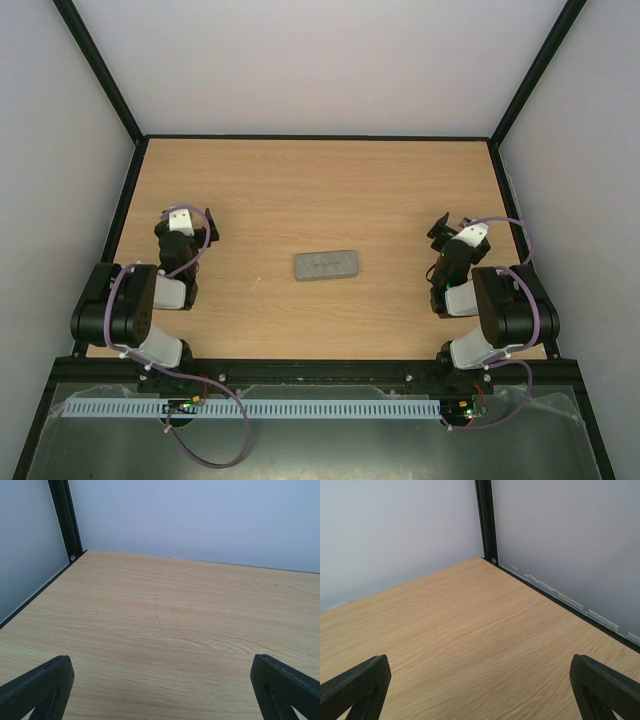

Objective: Organize the sunglasses
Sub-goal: Reset both arms

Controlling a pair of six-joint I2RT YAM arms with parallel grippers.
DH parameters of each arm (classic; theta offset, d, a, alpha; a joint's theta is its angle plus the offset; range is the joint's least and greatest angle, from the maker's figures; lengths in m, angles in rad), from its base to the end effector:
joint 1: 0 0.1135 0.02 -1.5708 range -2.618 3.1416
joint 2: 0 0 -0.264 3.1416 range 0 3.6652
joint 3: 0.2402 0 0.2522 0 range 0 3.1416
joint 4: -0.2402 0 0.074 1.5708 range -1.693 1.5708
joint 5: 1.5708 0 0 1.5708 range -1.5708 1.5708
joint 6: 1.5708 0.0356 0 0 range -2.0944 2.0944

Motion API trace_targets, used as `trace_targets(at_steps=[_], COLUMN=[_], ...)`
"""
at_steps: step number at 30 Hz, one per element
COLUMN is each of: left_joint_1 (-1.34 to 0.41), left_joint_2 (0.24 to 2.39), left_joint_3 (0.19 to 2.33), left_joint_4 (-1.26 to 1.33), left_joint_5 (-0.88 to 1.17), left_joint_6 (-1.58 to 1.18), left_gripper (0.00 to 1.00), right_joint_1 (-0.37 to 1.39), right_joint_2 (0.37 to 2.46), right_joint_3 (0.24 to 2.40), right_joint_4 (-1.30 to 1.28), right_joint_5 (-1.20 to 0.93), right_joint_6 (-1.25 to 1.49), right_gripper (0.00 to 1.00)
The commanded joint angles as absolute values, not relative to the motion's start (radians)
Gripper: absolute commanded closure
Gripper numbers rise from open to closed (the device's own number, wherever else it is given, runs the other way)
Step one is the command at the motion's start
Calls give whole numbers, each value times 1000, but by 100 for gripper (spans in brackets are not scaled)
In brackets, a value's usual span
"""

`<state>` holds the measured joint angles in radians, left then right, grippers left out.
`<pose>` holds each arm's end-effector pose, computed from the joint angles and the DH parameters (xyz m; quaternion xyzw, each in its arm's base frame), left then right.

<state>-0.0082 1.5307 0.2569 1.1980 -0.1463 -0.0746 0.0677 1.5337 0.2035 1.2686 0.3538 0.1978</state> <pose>0.2474 0.0032 0.1523 -0.0739 0.7294 0.0255 0.6796 0.2343 0.0035 0.1471 0.1669 0.7078 -0.0378 0.6853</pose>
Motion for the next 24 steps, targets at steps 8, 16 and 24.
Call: trace_targets(at_steps=[8, 16, 24], left_joint_1=[0, -8, -8], left_joint_2=[1539, 1533, 1533], left_joint_3=[257, 245, 245], left_joint_4=[1246, 1264, 1264], left_joint_5=[-129, -141, -141], left_joint_6=[-75, -68, -68], left_gripper=[1, 1, 1], right_joint_1=[72, 72, 72], right_joint_2=[1532, 1529, 1531], right_joint_3=[203, 201, 203], right_joint_4=[1316, 1323, 1318], right_joint_5=[369, 368, 367], right_joint_6=[188, 188, 186], right_gripper=[1, 1, 1])
